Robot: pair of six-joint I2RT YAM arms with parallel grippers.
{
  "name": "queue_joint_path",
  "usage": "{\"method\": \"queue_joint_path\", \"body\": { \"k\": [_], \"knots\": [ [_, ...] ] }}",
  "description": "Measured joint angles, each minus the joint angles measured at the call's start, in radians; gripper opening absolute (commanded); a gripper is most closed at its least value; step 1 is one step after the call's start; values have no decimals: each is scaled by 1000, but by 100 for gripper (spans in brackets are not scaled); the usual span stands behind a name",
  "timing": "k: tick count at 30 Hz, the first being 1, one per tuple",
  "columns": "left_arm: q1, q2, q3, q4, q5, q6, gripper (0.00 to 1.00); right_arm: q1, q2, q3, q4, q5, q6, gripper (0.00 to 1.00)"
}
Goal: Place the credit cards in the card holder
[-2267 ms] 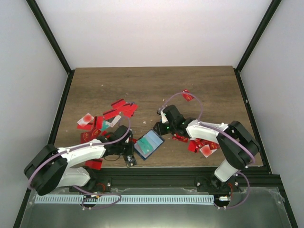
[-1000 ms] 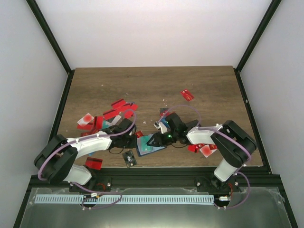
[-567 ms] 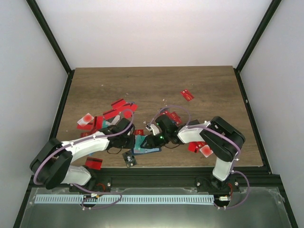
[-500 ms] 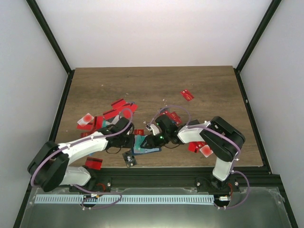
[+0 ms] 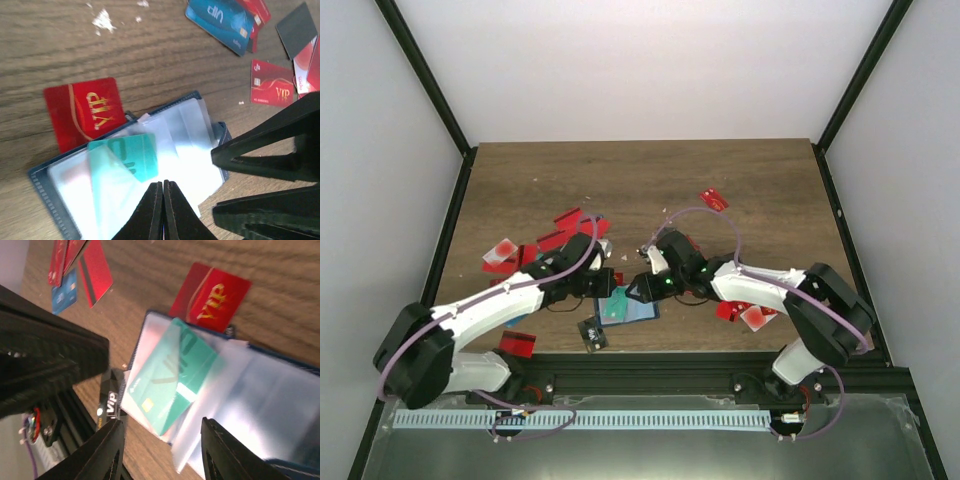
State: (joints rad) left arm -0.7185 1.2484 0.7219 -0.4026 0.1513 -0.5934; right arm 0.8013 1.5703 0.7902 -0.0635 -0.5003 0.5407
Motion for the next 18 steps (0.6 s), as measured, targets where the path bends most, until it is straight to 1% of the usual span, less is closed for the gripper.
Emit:
{"method": "queue_joint_path", "body": {
  "k": [3,7,18],
  "knots": [
    [0,72,0,51,59,6,4,-3,-37,0,-42,68,-2,44],
    [0,126,0,84,95,19,4,-6,-39,-6,-73,117,0,44],
    [-1,188,-35,92,71,36,4,-6,34,-9,-103,179,2,47]
  ]
}}
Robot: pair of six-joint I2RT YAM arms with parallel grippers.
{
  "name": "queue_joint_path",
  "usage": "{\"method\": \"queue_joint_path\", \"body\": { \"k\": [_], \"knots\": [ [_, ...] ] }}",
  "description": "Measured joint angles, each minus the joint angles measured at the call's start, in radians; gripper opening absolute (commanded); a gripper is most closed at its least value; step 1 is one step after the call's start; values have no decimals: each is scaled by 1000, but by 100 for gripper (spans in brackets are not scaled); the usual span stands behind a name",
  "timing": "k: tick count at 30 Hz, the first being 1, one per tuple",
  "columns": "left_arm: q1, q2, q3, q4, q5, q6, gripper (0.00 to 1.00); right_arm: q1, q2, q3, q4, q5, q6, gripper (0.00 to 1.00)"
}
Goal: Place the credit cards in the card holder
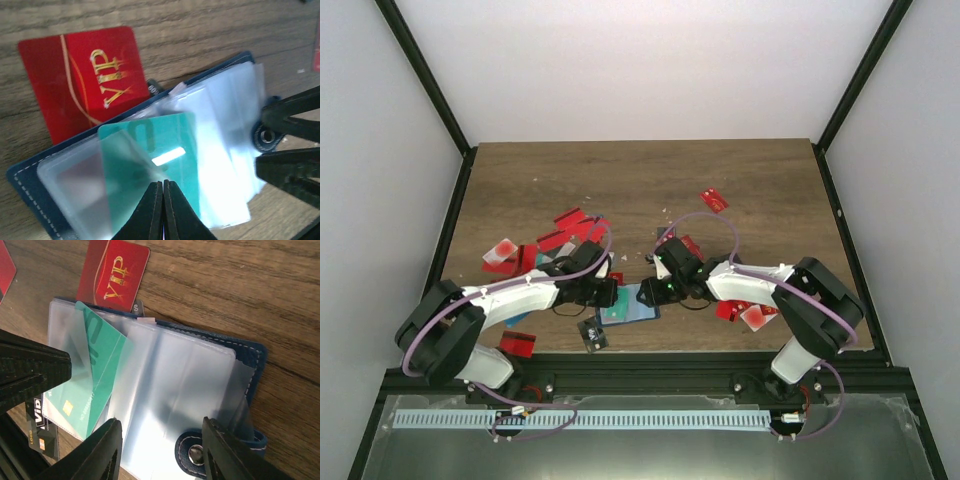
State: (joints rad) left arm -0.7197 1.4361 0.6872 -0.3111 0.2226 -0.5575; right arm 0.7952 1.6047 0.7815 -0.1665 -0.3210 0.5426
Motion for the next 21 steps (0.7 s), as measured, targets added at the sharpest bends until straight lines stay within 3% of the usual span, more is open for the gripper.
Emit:
{"method": "queue_joint_path", "body": {
  "k": [12,21],
  "knots": [
    [0,13,-30,9,-27,2,4,0,-3,-3,-21,59,1,55],
    [0,16,-36,28,-27,2,4,-2,11,-10,36,8,0,57]
  ]
}}
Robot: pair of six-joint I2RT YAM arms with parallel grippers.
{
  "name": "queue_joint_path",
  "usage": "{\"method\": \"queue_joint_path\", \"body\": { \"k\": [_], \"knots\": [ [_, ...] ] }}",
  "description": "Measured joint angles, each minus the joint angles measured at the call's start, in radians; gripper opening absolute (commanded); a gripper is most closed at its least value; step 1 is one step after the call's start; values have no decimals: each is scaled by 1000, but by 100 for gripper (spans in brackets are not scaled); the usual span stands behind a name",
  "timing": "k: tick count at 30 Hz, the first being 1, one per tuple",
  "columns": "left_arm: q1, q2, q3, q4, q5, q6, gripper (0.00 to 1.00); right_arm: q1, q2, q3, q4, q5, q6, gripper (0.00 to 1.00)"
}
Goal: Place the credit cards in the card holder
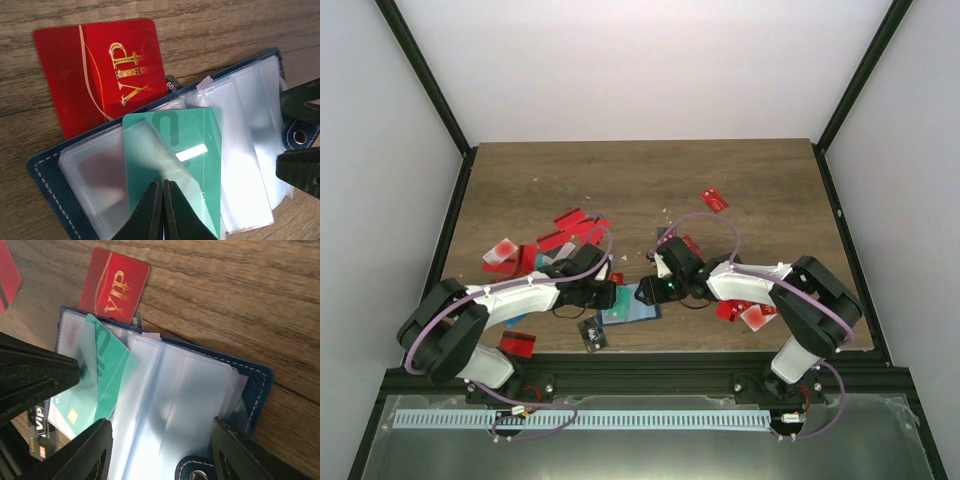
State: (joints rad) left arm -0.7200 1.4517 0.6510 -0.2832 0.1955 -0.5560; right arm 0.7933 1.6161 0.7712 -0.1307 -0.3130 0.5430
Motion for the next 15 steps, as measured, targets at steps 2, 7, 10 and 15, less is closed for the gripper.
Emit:
{"method": "queue_joint_path", "body": {
  "k": [2,7,10,15],
  "knots": [
    [0,0,-2,6,0,0,4,-7,6,-8,31,-35,0,56],
    [0,11,-5,32,3,0,4,-11,11,-34,97,-139,2,55],
    [0,13,-5,39,6,0,4,-10,11,-39,111,-190,8,54],
    [0,14,-6,43,8,0,4,-10,11,-39,126,-246,17,52]
  ]
}}
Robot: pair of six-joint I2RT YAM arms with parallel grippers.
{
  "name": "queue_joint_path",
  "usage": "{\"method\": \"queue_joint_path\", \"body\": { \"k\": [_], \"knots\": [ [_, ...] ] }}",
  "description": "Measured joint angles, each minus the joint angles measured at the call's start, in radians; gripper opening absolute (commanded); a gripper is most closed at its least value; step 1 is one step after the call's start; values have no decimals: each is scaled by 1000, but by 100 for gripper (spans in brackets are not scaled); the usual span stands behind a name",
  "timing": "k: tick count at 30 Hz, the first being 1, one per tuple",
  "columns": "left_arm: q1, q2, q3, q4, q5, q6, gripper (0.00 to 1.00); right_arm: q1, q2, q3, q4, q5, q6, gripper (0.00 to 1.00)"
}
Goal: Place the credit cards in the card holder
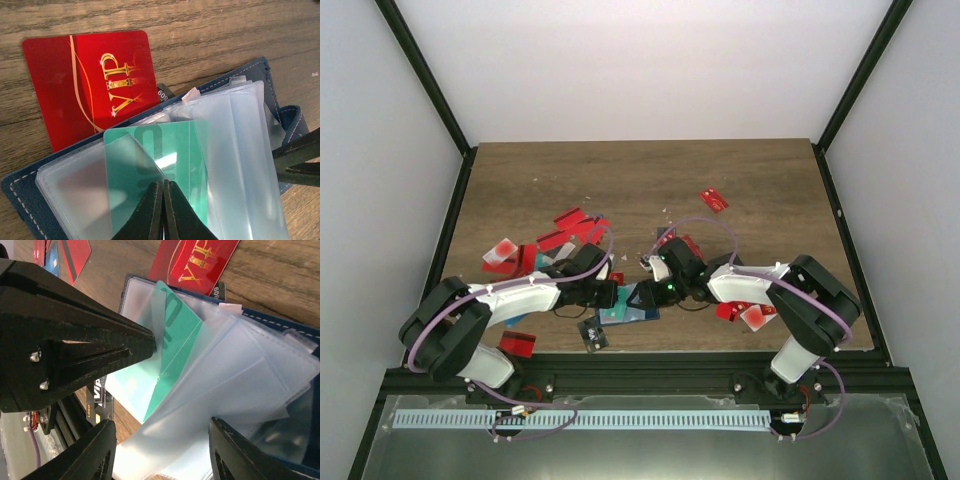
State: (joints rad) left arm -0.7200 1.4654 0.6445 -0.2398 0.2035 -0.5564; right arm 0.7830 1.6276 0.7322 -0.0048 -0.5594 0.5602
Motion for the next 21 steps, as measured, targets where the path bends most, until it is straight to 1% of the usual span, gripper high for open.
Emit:
{"method": "queue_joint_path", "body": {
  "k": [8,17,21],
  "knots": [
    [0,3,0,6,0,0,4,1,7,12,18,-56,2,52],
    [0,-33,-18,-9,-19,-17,4,24,122,83,70,-123,10,51],
    [0,-83,-42,-18,-25,-33,4,32,145,119,84,-137,14,51]
  ]
}}
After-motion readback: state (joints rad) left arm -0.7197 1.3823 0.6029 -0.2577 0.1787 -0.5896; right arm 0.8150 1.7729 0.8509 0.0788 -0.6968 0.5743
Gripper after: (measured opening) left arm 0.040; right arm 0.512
